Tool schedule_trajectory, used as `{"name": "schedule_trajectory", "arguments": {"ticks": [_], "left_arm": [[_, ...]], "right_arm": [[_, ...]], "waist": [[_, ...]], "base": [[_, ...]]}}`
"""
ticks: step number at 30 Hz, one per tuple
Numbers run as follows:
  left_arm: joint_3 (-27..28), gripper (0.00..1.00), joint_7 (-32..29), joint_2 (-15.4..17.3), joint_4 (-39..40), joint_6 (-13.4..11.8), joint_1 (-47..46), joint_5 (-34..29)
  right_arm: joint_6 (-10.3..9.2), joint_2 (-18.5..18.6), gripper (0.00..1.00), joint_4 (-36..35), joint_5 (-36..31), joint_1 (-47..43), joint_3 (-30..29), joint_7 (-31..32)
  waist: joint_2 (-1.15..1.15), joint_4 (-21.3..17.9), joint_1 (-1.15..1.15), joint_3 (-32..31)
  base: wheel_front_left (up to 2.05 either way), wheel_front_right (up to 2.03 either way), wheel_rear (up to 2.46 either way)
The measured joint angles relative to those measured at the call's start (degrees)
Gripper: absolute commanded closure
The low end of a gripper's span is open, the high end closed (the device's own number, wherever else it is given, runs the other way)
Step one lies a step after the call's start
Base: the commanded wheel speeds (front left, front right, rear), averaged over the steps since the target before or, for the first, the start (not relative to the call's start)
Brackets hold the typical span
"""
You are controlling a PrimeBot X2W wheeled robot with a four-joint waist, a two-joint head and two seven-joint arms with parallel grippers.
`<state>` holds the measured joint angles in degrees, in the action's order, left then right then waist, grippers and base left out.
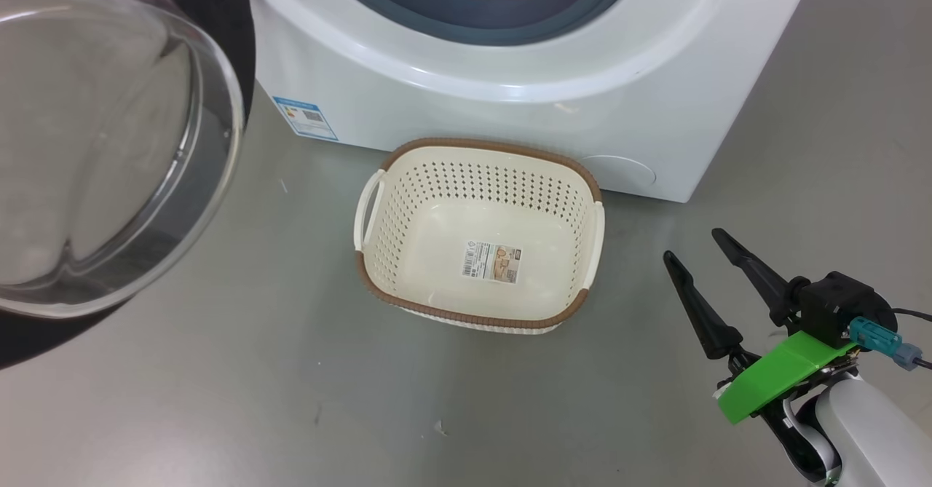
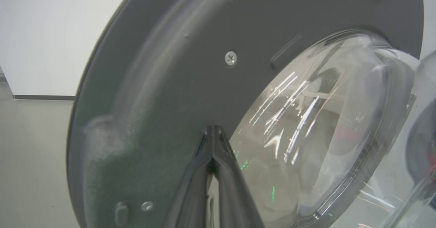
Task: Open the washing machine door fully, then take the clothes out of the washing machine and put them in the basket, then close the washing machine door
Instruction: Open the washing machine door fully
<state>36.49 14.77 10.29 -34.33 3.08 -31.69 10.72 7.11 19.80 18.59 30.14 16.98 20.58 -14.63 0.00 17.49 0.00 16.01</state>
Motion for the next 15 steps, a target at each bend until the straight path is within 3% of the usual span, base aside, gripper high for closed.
{"name": "schedule_trajectory", "arguments": {"ticks": [7,15], "left_arm": [[2.1,1.00,0.0,2.3,-4.2,0.6,-2.9,-1.8],[3.2,1.00,0.0,2.2,-5.8,2.6,-3.6,-2.6]], "right_arm": [[0.00,0.1,0.00,-0.1,-0.2,0.0,0.0,0.0],[0.00,-0.2,0.00,-0.1,-0.2,0.0,-0.4,0.0]], "waist": [[0.00,-0.8,0.00,0.8],[0.00,-0.6,0.00,-0.6]], "base": [[0.00,0.00,0.00],[0.00,0.00,0.00]]}}
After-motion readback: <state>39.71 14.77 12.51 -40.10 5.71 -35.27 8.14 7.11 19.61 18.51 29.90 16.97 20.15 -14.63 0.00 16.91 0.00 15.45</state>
